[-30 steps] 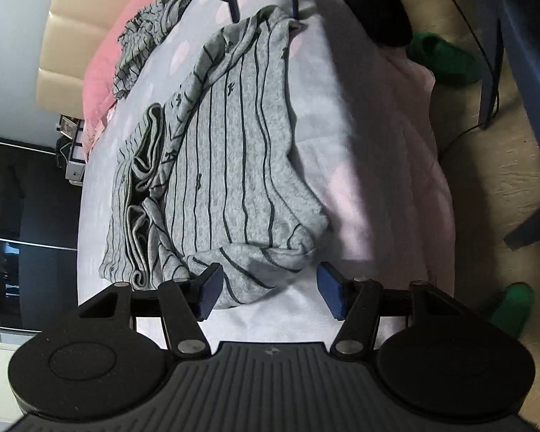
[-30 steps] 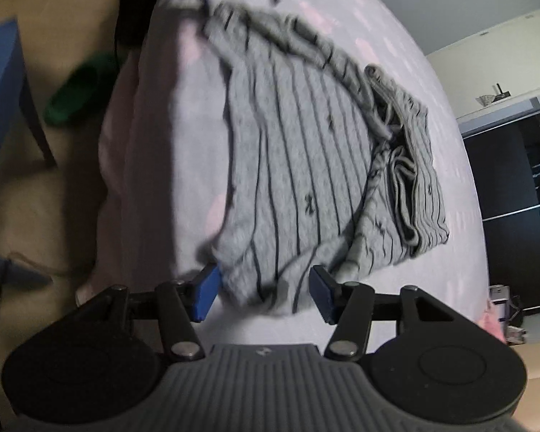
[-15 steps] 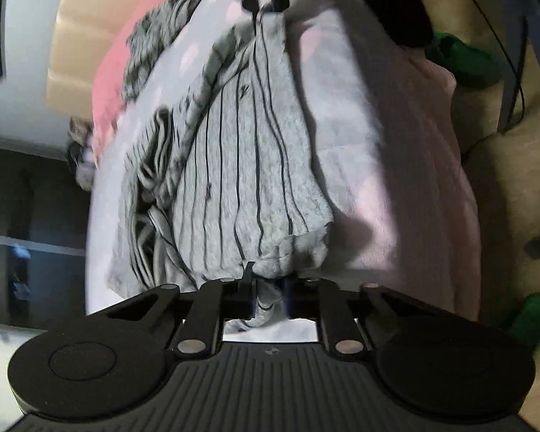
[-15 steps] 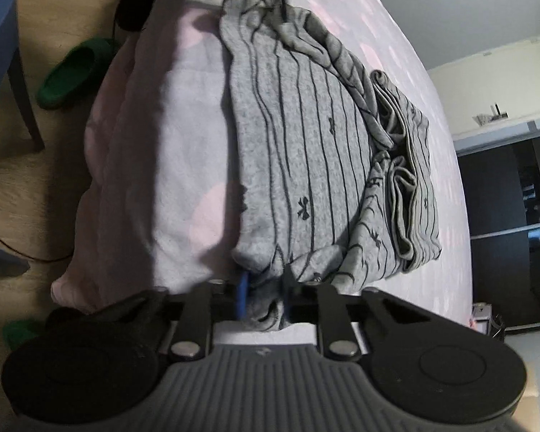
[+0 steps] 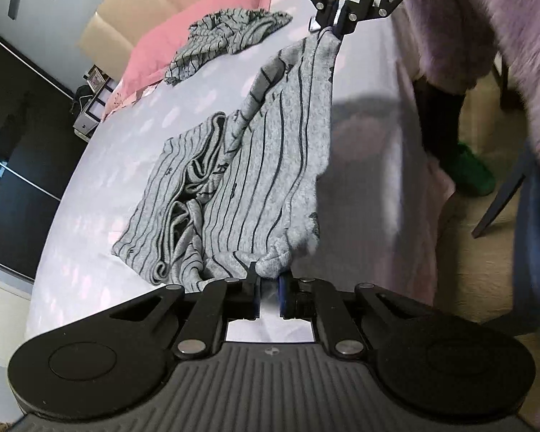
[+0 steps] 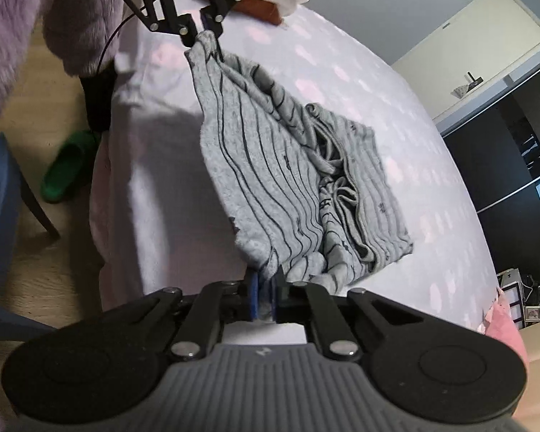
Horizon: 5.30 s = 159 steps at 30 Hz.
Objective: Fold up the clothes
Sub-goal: 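Grasp the shirt's shoulder edge with both grippers and lift it up, then flip the lifted shirt over with both grippers and lay it down, then grasp the folded shirt's collar end with both grippers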
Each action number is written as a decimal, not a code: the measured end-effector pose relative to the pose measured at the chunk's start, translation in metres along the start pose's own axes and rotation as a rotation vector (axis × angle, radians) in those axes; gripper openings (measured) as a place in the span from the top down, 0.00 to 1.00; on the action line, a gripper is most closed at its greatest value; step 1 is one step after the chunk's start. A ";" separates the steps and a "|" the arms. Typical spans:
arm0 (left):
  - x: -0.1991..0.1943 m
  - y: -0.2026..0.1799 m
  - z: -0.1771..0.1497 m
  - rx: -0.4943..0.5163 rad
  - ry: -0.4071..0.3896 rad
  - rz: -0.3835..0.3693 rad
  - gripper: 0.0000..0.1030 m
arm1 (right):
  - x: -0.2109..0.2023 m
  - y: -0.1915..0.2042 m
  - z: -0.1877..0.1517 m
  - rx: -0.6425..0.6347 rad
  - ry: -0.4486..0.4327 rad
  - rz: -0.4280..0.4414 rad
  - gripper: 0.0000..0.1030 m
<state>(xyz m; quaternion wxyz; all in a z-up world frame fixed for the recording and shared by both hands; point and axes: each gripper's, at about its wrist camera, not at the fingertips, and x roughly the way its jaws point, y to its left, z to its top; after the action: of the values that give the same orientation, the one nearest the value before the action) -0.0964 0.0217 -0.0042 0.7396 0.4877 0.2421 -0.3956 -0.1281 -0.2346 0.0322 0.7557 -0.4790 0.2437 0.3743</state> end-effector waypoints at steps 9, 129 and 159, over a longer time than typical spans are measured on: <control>-0.036 0.012 -0.002 -0.084 -0.012 -0.113 0.96 | -0.044 0.013 0.002 0.053 -0.003 0.085 0.93; 0.156 0.123 -0.029 -0.873 0.087 0.155 0.88 | 0.159 -0.120 -0.046 1.086 0.013 0.001 0.85; 0.200 0.177 -0.113 -1.460 -0.071 -0.174 0.44 | 0.238 -0.190 -0.098 1.608 -0.048 0.294 0.46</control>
<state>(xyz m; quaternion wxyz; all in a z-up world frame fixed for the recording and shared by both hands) 0.1662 0.0928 -0.1048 0.8494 -0.1629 0.4574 -0.2066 0.1660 -0.2945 -0.0791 0.8165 0.2546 0.4818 0.1906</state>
